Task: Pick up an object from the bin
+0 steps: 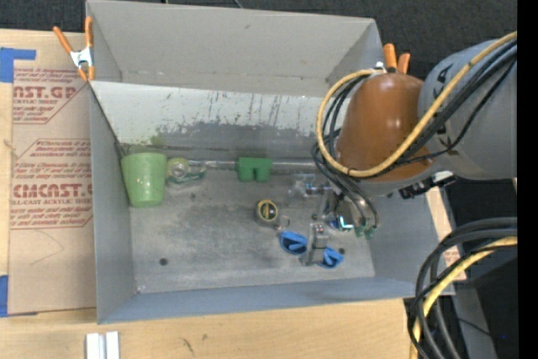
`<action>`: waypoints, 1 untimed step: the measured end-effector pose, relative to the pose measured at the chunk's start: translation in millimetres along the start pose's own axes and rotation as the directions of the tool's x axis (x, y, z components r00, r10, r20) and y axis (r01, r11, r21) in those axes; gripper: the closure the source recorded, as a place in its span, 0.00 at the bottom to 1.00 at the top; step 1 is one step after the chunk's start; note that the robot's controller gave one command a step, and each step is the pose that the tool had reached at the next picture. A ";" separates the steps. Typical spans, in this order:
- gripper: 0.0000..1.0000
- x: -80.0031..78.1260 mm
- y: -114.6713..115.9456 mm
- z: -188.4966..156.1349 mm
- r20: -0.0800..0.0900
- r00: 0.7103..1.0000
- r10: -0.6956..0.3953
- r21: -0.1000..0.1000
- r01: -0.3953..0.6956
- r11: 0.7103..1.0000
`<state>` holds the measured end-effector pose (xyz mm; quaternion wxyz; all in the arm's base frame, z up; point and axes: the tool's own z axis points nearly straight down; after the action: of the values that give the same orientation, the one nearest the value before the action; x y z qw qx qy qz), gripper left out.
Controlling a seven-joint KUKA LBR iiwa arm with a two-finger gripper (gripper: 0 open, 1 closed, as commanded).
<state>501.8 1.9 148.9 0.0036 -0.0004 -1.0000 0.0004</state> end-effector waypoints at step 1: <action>0.00 -1.4 -40.2 72.5 0.002 0.963 0.269 -0.001 -0.269 0.963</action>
Offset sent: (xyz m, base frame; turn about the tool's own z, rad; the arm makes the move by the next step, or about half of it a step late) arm 0.0023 -0.0402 -0.0702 0.2721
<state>502.7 -38.4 76.4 0.0024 -0.1363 -0.9907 0.0003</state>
